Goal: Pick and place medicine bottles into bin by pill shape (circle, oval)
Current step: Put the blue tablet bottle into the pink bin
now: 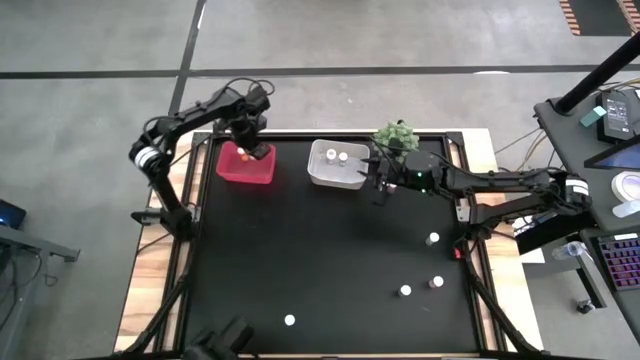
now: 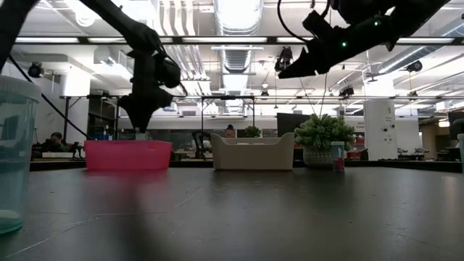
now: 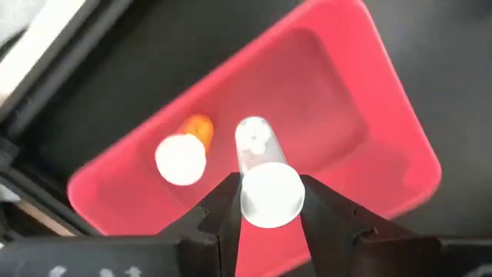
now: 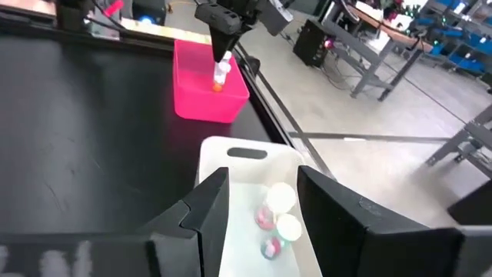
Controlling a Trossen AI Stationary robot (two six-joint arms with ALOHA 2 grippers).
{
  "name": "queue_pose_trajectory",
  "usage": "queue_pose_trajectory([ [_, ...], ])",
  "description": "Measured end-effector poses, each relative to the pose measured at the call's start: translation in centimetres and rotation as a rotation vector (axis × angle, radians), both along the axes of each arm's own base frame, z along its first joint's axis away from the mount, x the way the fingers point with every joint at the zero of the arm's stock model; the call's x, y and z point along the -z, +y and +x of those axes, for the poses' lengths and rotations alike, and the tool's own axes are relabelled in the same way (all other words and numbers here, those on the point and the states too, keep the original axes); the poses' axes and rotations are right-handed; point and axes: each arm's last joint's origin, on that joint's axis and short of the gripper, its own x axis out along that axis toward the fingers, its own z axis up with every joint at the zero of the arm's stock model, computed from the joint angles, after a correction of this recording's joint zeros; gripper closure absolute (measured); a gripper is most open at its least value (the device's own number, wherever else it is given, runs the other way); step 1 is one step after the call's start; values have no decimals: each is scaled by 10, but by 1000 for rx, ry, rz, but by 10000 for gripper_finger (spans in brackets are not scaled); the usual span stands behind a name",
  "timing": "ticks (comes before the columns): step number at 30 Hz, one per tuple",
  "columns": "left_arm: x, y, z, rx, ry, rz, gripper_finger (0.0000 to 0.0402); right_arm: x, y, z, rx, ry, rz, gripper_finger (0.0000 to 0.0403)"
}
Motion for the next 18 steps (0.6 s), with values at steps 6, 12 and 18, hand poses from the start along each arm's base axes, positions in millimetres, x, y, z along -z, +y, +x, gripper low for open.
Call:
queue_pose_trajectory([
  [6,7,15,12,9,-1,4,304,3,-2,-1,7,7,1,257],
  [12,16,13,11,5,13,-28,304,3,-2,-1,6,8,1,257],
  [18,18,13,12,2,7,-26,304,3,-2,-1,5,8,2,257],
])
